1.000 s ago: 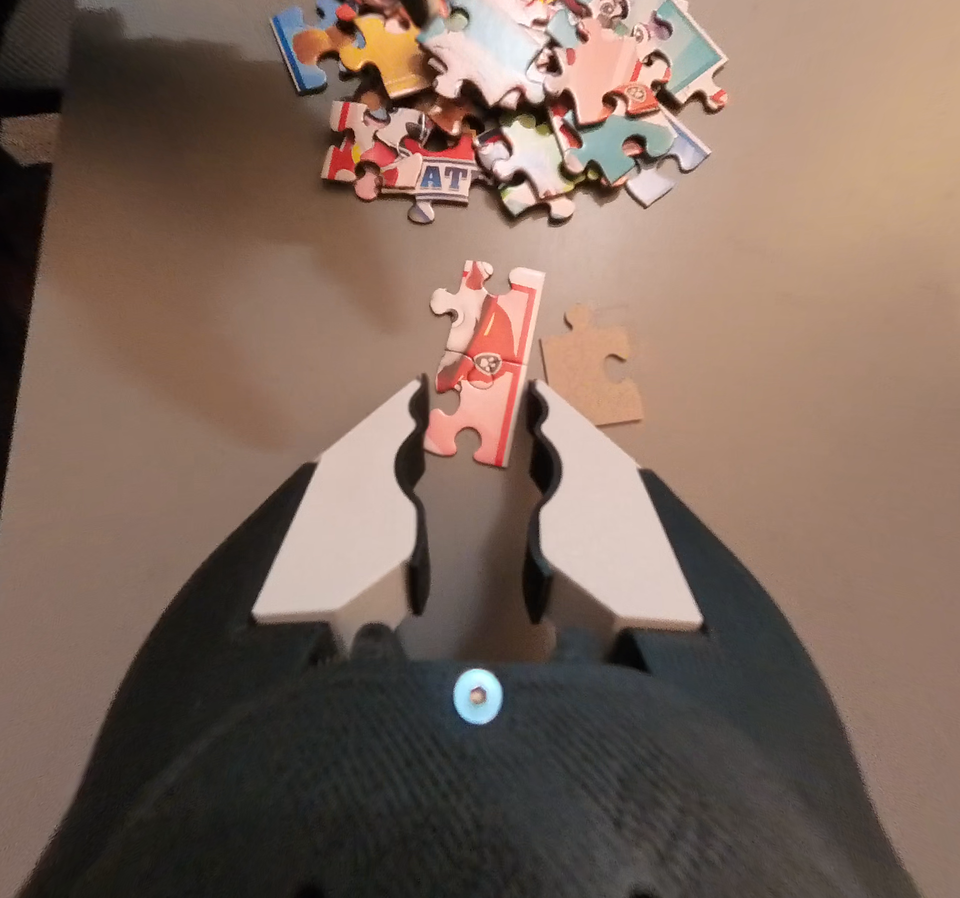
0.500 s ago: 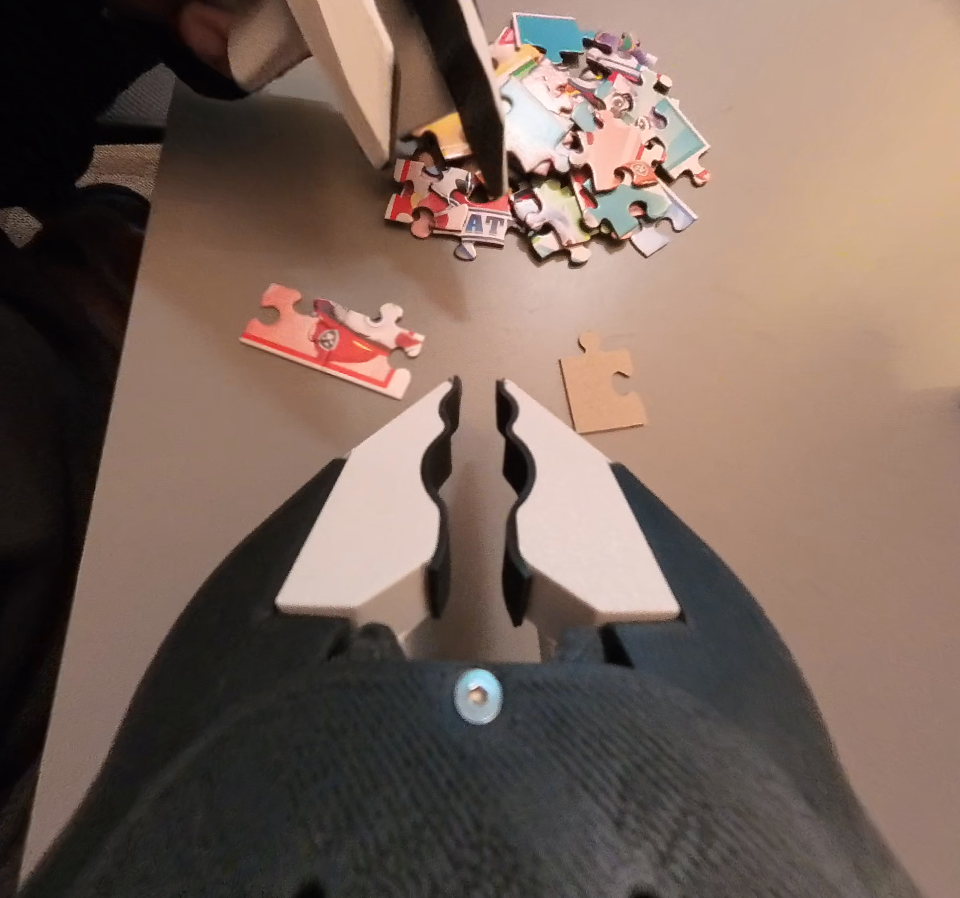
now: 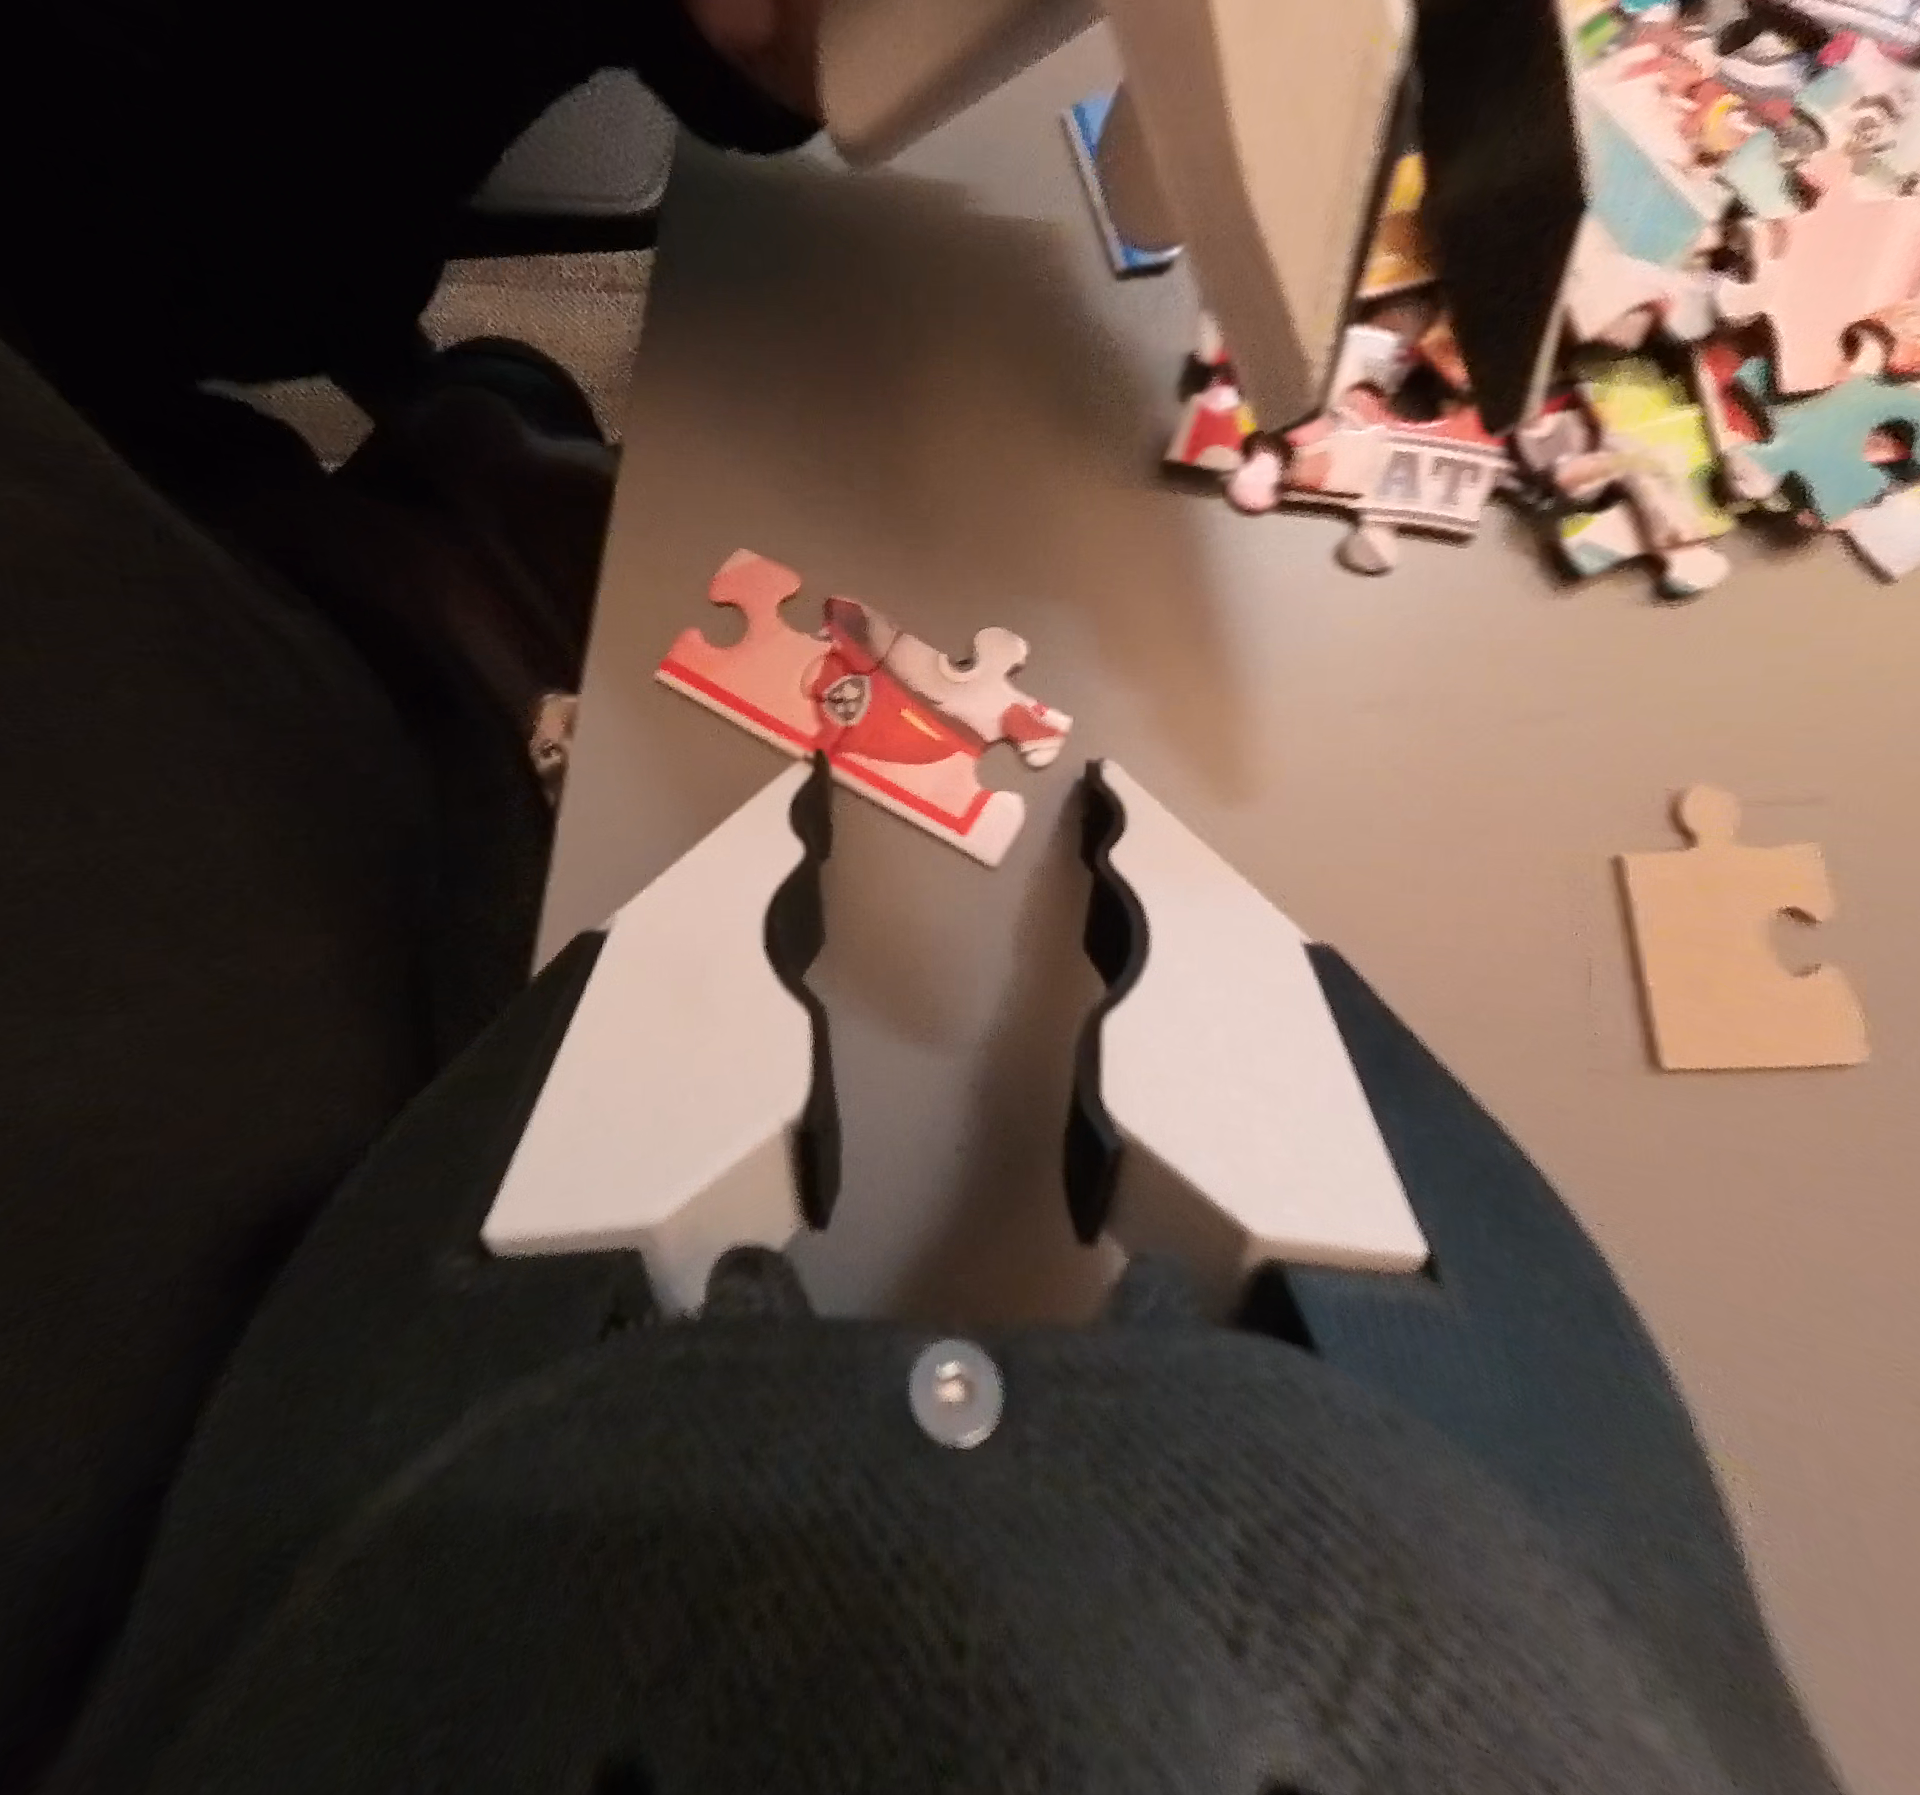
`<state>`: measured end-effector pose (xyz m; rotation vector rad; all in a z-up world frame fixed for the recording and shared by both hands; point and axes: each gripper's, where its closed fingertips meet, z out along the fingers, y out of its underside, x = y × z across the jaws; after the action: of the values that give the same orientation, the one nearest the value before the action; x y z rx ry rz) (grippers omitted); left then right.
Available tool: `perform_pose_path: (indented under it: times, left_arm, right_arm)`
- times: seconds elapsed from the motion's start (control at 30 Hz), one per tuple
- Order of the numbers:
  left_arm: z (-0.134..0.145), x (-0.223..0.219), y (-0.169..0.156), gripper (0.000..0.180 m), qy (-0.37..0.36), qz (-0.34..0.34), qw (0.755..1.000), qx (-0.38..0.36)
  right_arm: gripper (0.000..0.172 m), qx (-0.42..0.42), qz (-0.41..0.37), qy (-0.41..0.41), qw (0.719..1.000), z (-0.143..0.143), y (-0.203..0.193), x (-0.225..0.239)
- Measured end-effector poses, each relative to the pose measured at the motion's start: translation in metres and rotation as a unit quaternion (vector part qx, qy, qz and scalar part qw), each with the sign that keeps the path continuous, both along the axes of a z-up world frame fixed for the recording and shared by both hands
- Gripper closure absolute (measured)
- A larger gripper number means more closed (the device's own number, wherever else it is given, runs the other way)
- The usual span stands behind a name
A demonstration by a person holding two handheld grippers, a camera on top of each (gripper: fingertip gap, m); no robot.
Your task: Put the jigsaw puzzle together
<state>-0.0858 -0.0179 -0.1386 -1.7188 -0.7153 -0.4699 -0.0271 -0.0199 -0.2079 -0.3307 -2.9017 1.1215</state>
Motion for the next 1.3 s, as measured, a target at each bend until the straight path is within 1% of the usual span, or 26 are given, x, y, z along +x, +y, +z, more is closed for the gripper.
perform_pose_path:
  times: [0.07, 0.1, 0.13, 0.17, 0.2, 0.23, 0.3, 0.4, 0.43, 0.53, 0.6, 0.67, 0.73, 0.77, 0.83, 0.87, 0.9, 0.93, 0.97, 1.0, 1.03, 1.13, 1.17, 1.23, 1.3]
  left_arm:
    - [0.002, 0.008, -0.007, 0.133, 0.014, -0.014, 1.000, -0.002]
    - [0.005, 0.012, -0.011, 0.134, 0.018, -0.021, 1.000, -0.002]
    - [0.007, 0.017, -0.014, 0.133, 0.021, -0.028, 0.999, 0.000]
    - [0.010, 0.022, -0.017, 0.133, 0.024, -0.035, 0.999, 0.004]
    - [0.012, 0.029, -0.019, 0.133, 0.028, -0.043, 0.999, 0.008]
    - [0.012, 0.037, -0.020, 0.133, 0.034, -0.053, 0.998, 0.008]
    - [0.007, 0.053, -0.022, 0.132, 0.050, -0.068, 0.996, -0.005]
    - [-0.006, 0.077, -0.026, 0.127, 0.083, -0.087, 0.992, -0.036]
    - [-0.011, 0.087, -0.028, 0.124, 0.094, -0.100, 0.989, -0.048]
    - [-0.025, 0.117, -0.035, 0.113, 0.120, -0.148, 0.978, -0.090]
    - [-0.030, 0.124, -0.037, 0.112, 0.162, -0.145, 0.969, -0.116]
    - [-0.029, 0.128, -0.037, 0.115, 0.196, -0.132, 0.964, -0.122]
    - [-0.026, 0.133, -0.036, 0.115, 0.201, -0.134, 0.963, -0.118]
    - [-0.025, 0.134, -0.036, 0.114, 0.200, -0.135, 0.963, -0.117]
    - [-0.023, 0.134, -0.036, 0.114, 0.202, -0.129, 0.964, -0.113]
    - [-0.024, 0.133, -0.036, 0.113, 0.203, -0.126, 0.964, -0.114]
    - [-0.025, 0.132, -0.036, 0.111, 0.204, -0.124, 0.964, -0.115]
    - [-0.026, 0.131, -0.036, 0.108, 0.204, -0.123, 0.964, -0.116]
    - [-0.028, 0.132, -0.035, 0.105, 0.204, -0.128, 0.964, -0.113]
    - [-0.029, 0.136, -0.033, 0.101, 0.204, -0.139, 0.963, -0.108]
    - [-0.030, 0.139, -0.031, 0.098, 0.208, -0.148, 0.961, -0.102]
    - [-0.037, 0.141, -0.025, 0.097, 0.231, -0.158, 0.955, -0.104]
    - [-0.041, 0.140, -0.024, 0.098, 0.236, -0.159, 0.953, -0.109]
    - [-0.048, 0.138, -0.022, 0.103, 0.245, -0.157, 0.948, -0.125]
    - [-0.054, 0.131, -0.022, 0.117, 0.258, -0.140, 0.945, -0.147]
  right_arm:
    - [0.131, 0.018, -0.003, 0.030, 0.999, -0.002, 0.002, 0.011]
    - [0.143, 0.023, -0.001, 0.036, 0.999, -0.001, 0.002, 0.019]
    - [0.147, 0.027, -0.002, 0.033, 0.999, -0.001, 0.003, 0.026]
    - [0.145, 0.026, -0.007, 0.025, 0.999, -0.002, 0.003, 0.034]
    - [0.137, 0.023, -0.010, 0.019, 0.999, -0.002, 0.003, 0.040]
    - [0.135, 0.022, -0.013, 0.017, 1.000, -0.001, 0.003, 0.046]
    - [0.135, 0.015, -0.019, 0.007, 1.000, -0.001, 0.002, 0.058]
    - [0.134, -0.006, -0.020, -0.032, 0.999, 0.001, -0.009, 0.083]
    - [0.134, -0.001, -0.029, -0.025, 0.999, 0.001, -0.011, 0.085]
    - [0.133, 0.022, -0.051, 0.027, 0.998, -0.002, -0.010, 0.086]
    - [0.124, 0.016, -0.069, 0.076, 0.995, 0.001, -0.012, 0.080]
    - [0.112, -0.003, -0.076, 0.145, 0.986, 0.005, -0.018, 0.072]
    - [0.104, 0.016, -0.075, 0.202, 0.976, 0.000, -0.020, 0.066]
    - [0.105, 0.033, -0.074, 0.224, 0.971, -0.004, -0.020, 0.063]
    - [0.114, 0.070, -0.071, 0.254, 0.962, -0.012, -0.018, 0.060]
    - [0.122, 0.085, -0.070, 0.263, 0.958, -0.015, -0.017, 0.060]
    - [0.127, 0.096, -0.071, 0.279, 0.953, -0.014, -0.016, 0.059]
    - [0.136, 0.107, -0.068, 0.292, 0.948, -0.012, -0.014, 0.060]
    - [0.138, 0.115, -0.062, 0.298, 0.946, -0.011, -0.013, 0.063]
    - [0.142, 0.119, -0.059, 0.303, 0.944, -0.009, -0.011, 0.065]
    - [0.149, 0.114, -0.056, 0.311, 0.942, -0.005, -0.010, 0.067]
    - [0.167, 0.083, -0.060, 0.336, 0.936, 0.011, -0.009, 0.069]
    - [0.171, 0.074, -0.062, 0.344, 0.934, 0.016, -0.009, 0.068]
    - [0.172, 0.057, -0.072, 0.341, 0.936, 0.022, -0.008, 0.066]
    - [0.172, 0.042, -0.081, 0.323, 0.942, 0.023, -0.007, 0.064]
